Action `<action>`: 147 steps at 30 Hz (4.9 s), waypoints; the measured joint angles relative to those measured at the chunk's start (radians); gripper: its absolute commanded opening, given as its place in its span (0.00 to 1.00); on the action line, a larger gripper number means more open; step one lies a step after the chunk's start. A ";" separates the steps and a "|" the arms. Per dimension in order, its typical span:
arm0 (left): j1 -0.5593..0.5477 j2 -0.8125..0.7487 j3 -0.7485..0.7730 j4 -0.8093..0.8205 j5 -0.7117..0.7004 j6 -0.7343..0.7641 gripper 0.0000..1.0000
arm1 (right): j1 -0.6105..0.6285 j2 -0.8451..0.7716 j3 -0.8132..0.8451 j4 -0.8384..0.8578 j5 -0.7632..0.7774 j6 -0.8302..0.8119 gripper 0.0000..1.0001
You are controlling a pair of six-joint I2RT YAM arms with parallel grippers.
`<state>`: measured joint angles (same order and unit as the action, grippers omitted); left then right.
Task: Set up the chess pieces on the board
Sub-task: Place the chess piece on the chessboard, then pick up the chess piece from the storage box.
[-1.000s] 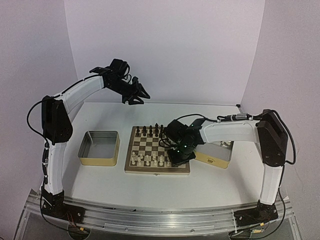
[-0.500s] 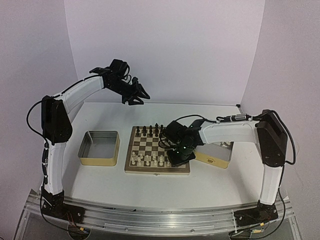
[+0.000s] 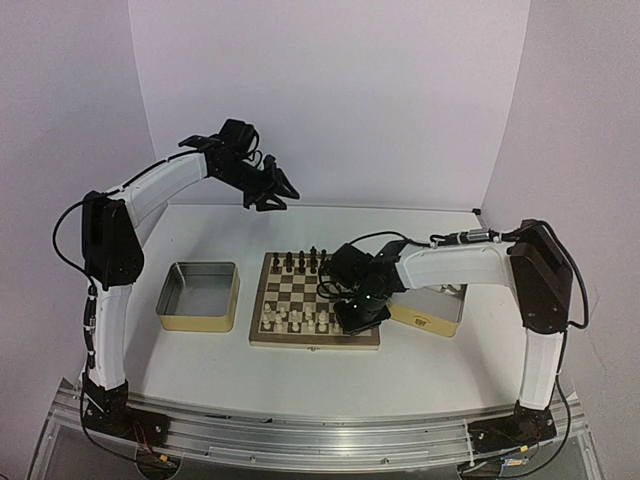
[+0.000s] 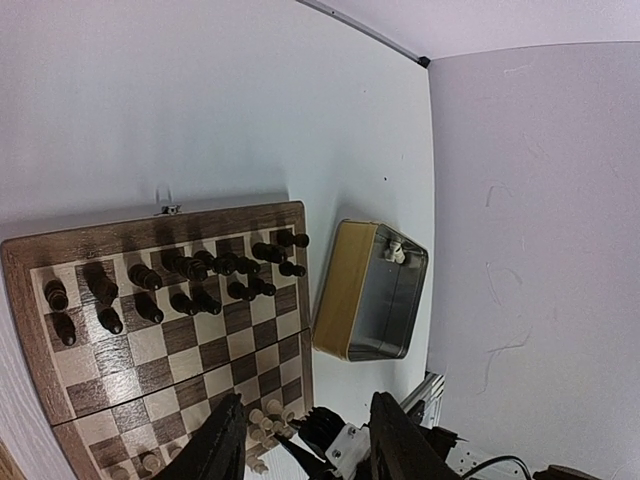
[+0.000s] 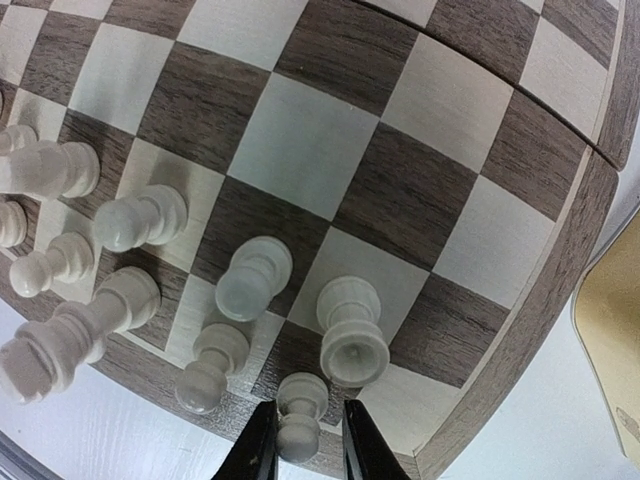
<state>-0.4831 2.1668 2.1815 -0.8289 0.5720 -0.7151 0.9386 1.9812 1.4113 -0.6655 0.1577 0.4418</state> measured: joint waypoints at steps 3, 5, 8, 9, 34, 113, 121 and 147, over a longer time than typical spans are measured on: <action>0.000 -0.002 0.000 0.000 0.000 0.000 0.42 | 0.000 0.000 0.000 0.000 0.001 0.000 0.24; 0.000 -0.004 0.000 0.000 0.000 0.000 0.42 | 0.000 0.000 0.000 0.000 0.003 0.001 0.25; 0.000 -0.008 0.000 0.000 0.000 0.000 0.41 | 0.000 0.000 0.000 0.000 0.005 0.001 0.25; 0.000 -0.009 0.000 0.001 0.000 0.000 0.41 | 0.000 0.000 0.000 0.000 0.005 0.001 0.25; 0.000 -0.010 -0.005 0.014 0.000 -0.001 0.41 | 0.000 -0.035 0.006 -0.011 0.000 -0.017 0.35; -0.217 0.112 0.122 0.089 0.000 -0.076 0.42 | -0.697 0.065 -0.003 0.035 0.061 0.080 0.00; -0.216 0.112 0.123 0.088 0.001 -0.076 0.42 | -0.700 -0.048 -0.089 0.002 -0.086 -0.034 0.00; -0.216 0.112 0.095 0.113 0.003 -0.079 0.42 | -0.700 -0.119 -0.140 -0.189 -0.437 -0.207 0.00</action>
<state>-0.6991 2.2791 2.2768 -0.7156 0.5751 -0.7938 0.2390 1.8625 1.2715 -0.8549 -0.2790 0.2348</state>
